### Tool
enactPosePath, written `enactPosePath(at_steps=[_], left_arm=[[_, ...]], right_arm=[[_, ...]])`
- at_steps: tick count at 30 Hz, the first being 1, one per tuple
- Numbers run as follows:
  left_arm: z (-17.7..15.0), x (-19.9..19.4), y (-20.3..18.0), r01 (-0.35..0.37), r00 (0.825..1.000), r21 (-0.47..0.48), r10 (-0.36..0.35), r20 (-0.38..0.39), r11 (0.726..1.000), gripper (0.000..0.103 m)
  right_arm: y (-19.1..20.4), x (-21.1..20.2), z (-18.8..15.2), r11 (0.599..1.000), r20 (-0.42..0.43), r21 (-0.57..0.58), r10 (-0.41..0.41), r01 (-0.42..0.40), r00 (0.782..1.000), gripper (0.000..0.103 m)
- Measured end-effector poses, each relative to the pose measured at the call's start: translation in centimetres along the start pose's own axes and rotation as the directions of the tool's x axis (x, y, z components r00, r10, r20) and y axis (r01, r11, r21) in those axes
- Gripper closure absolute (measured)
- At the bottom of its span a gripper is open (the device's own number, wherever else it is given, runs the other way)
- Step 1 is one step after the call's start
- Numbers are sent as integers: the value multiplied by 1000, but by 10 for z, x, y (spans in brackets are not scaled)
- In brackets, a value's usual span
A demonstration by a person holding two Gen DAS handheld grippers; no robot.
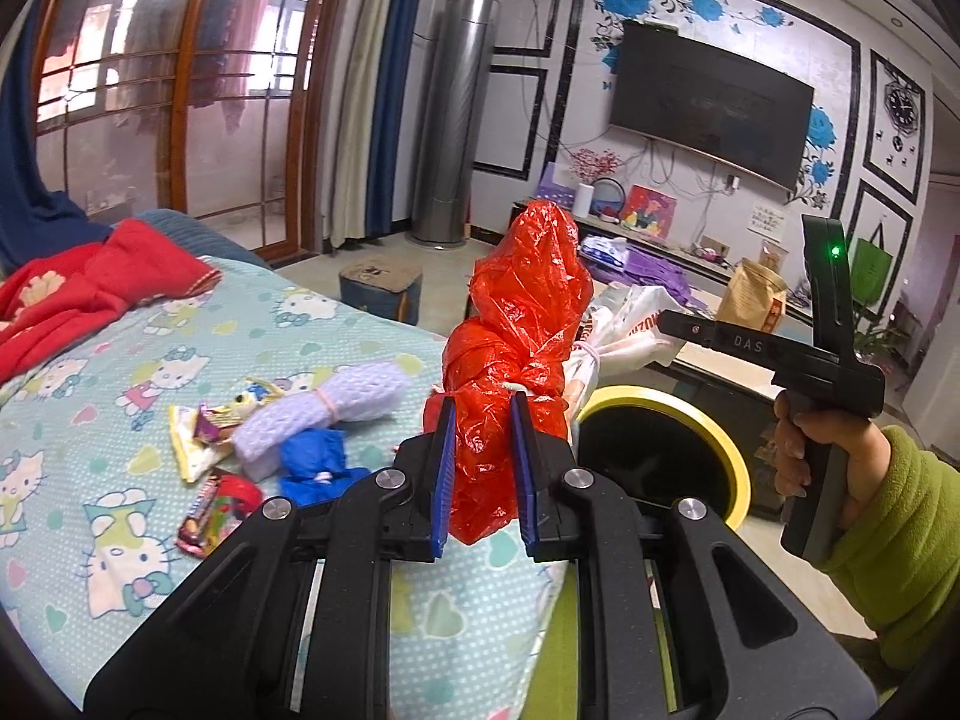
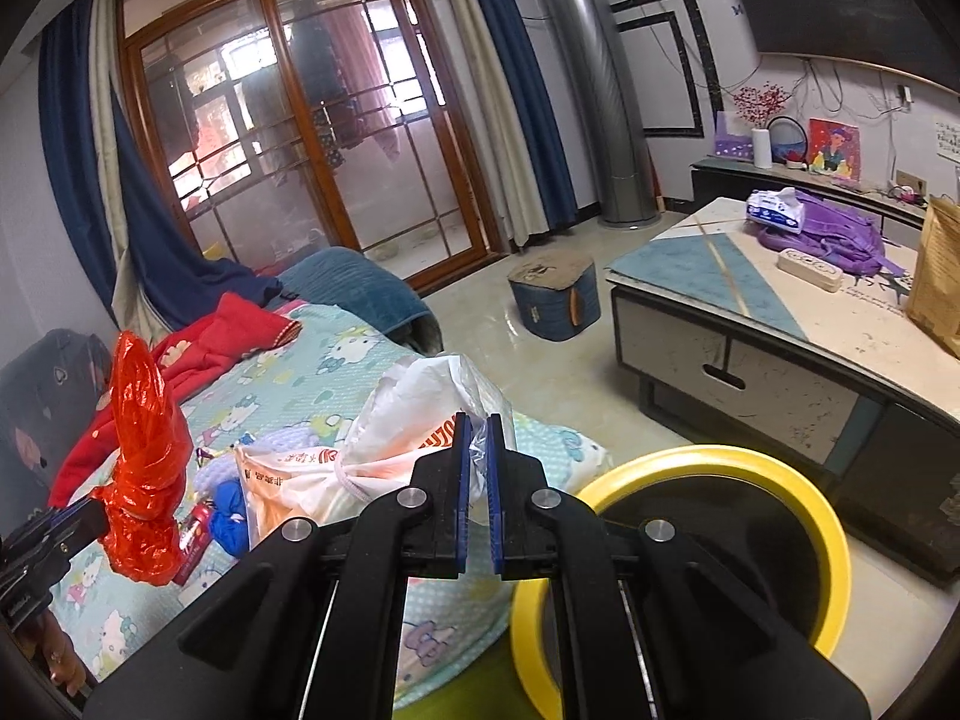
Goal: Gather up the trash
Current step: 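Carry the red bag and clear snack bag over the bin with both tools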
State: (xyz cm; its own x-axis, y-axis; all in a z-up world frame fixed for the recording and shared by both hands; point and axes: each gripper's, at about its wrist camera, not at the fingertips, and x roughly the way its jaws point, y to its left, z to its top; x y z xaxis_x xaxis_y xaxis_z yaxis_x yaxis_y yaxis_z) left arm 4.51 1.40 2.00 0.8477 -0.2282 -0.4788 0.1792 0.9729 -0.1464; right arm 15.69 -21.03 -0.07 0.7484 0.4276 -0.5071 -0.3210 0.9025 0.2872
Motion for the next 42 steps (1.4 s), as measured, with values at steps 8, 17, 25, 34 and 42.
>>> enactPosePath(at_steps=[8,17,25,34,42], left_arm=[[-2,16,-20,53,998,28,-52,-28,998,91],[-6,33,-41,111,992,64,-106,-65,992,91],[-9,47,-60,157,985,98,-148,-92,983,91],[-15,71,-84,214,971,138,-194,-141,967,91],[-24,96,-104,260,955,178,-226,-191,949,91]], right_arm=[[-24,-11,-2,999,14,35,-37,36,999,98],[-60,-24,0,990,41,100,-100,95,994,98],[-95,-38,-2,974,65,163,-169,156,984,98],[-123,-47,-5,951,78,204,-250,231,965,98],[-142,-52,-10,930,84,241,-306,279,948,98]])
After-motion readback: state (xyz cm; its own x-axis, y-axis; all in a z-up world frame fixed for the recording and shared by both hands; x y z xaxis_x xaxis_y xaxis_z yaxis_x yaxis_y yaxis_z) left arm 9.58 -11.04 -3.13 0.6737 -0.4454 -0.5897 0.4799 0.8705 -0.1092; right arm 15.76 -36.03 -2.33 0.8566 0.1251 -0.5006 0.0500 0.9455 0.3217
